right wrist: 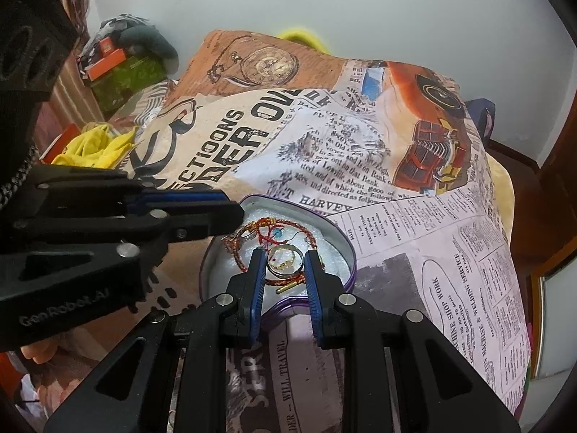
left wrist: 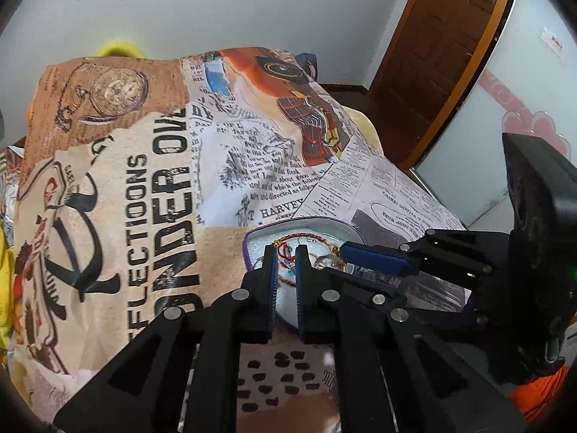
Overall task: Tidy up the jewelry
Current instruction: 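Move both tools back toward the gold ring and small silver ring on the bed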
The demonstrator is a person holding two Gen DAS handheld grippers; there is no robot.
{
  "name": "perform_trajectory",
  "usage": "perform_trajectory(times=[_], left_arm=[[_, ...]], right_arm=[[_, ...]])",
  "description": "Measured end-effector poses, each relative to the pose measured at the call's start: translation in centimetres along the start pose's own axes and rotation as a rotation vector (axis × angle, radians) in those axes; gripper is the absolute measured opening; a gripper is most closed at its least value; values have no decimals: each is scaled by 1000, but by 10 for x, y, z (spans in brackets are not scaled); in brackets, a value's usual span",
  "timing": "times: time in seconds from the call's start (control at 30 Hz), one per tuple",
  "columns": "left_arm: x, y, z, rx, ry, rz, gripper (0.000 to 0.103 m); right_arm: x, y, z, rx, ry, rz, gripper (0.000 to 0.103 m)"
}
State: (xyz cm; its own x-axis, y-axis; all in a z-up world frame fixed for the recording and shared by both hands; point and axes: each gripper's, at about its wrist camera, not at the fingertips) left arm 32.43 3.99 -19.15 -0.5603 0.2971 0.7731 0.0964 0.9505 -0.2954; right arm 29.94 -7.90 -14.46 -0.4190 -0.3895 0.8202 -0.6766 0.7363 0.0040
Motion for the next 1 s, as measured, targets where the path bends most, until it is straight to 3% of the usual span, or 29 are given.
perform_trajectory(times=[0.4, 0.6, 0.77, 1.0], left_arm=[[45, -11, 10, -24, -51, -60, 6], [68, -25, 22, -50, -76, -78, 18], [82, -36, 35, -67, -83, -87, 28], [88, -47, 58, -82, -61, -93, 31]], right_arm=[[31, 12, -1, 7, -27, 17, 20], [60, 13, 3, -12, -62, 50, 23], [87, 13, 12, -30, -99, 80, 33], [110, 12, 31, -70, -117, 105, 33]])
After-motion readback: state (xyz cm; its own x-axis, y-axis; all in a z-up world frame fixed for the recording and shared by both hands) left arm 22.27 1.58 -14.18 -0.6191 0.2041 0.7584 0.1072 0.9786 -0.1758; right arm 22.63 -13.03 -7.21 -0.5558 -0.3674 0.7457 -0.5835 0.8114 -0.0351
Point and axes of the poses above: each gripper's, at about its wrist camera, not at the fingertips, and x roughly against the way its jaws point, y to its left, z to its underside, and after that the axes turned 7 degrees about x, right-handed
